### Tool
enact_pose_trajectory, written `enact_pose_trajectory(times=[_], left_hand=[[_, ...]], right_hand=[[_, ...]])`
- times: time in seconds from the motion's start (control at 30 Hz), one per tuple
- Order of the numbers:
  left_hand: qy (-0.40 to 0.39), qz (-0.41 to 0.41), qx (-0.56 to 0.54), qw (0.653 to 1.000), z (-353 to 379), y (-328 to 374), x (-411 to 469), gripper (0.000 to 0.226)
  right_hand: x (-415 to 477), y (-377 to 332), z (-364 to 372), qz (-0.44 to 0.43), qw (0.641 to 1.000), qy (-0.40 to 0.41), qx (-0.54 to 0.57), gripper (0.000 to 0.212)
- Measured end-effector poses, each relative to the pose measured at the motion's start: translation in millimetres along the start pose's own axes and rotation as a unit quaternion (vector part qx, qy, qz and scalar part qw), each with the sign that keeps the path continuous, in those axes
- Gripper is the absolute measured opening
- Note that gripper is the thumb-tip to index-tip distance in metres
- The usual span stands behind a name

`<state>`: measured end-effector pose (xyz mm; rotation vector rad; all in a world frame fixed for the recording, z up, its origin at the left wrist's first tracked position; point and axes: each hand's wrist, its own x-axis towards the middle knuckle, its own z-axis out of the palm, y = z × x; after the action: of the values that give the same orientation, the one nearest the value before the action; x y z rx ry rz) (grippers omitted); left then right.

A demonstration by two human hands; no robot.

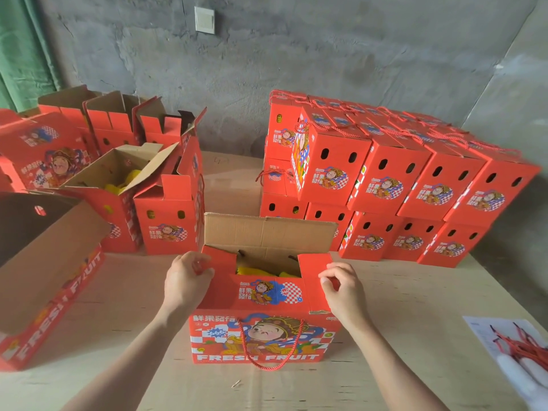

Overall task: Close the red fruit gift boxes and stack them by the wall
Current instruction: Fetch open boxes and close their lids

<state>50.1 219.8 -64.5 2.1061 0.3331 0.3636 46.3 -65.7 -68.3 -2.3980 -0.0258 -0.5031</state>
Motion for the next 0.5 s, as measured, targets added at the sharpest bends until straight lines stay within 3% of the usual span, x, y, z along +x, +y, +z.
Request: enact_pose_trajectory(times=[0.23,0.4,0.5], left_hand=[[-0.062,-0.114,-0.072,0.989,1.8,0.2,18.9,0.028],[-0.062,-0.201,-0.169,0.963,7.2,-2.9,17.3,0.027],[-0.058,-0.186,-0.170,0.966,8.3,-3.8,16.8,0.048]], right_hand=[[21.5,-8.4,3.2,0.075,0.993,-0.052,-0.078,0.004],[35.6,-12.9,2.3,0.158,0.980,-0.120,0.025,0.079],[41.1,-10.0,1.1,0.164,0.970,-0.161,0.077,0.099]])
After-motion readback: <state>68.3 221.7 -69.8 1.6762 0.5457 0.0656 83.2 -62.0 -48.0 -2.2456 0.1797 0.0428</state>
